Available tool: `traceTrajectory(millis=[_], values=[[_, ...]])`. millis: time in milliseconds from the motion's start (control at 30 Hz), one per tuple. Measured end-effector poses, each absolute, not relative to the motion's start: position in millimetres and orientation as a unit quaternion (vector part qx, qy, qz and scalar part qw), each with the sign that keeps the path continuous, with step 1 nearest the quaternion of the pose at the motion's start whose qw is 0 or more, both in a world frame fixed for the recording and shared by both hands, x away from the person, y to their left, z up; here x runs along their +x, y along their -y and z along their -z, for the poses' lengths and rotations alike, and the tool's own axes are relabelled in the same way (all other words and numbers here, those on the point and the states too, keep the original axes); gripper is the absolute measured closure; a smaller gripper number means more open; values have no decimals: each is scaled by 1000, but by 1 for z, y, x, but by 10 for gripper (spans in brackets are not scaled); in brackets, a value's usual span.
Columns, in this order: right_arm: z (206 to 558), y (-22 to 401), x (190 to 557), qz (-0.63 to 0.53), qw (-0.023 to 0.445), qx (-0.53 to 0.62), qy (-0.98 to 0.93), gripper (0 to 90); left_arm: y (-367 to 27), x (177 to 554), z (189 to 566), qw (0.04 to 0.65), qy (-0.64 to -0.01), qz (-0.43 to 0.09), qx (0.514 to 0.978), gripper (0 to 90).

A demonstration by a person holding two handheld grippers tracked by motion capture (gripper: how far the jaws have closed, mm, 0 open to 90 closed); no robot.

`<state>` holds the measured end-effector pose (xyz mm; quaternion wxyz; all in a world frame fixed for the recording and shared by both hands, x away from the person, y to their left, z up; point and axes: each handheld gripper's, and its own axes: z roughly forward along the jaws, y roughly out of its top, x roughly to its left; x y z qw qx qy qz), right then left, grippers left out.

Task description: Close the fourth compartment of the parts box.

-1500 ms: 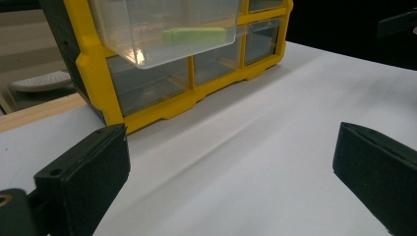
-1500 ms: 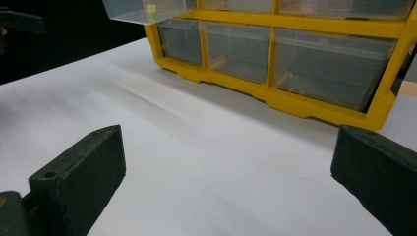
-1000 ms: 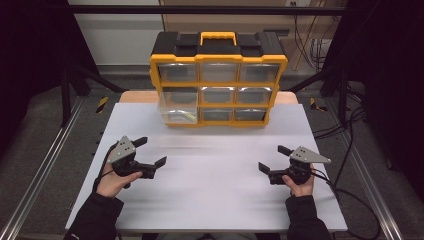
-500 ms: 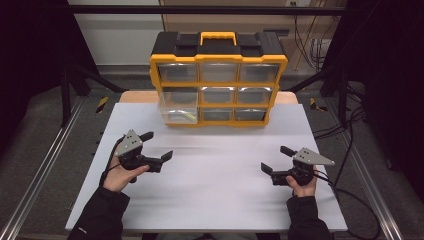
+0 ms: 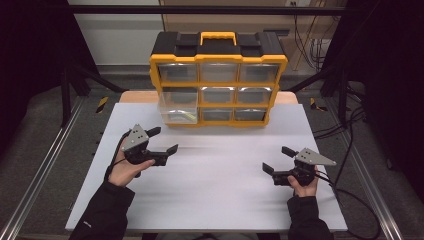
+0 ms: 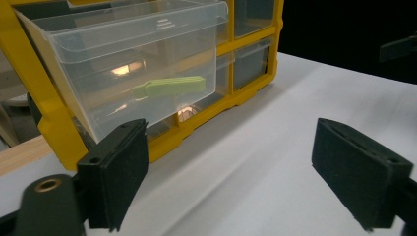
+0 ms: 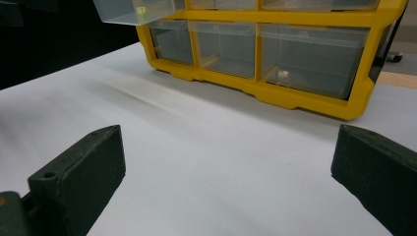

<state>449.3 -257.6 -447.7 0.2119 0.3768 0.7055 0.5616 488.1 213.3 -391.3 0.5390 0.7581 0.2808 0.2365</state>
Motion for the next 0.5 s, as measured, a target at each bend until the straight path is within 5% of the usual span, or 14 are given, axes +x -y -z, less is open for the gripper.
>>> traceTrajectory(millis=[500], values=[[449, 258, 449, -559, 213, 378, -707, 4, -205, 497, 387, 517, -294, -271, 757, 351]])
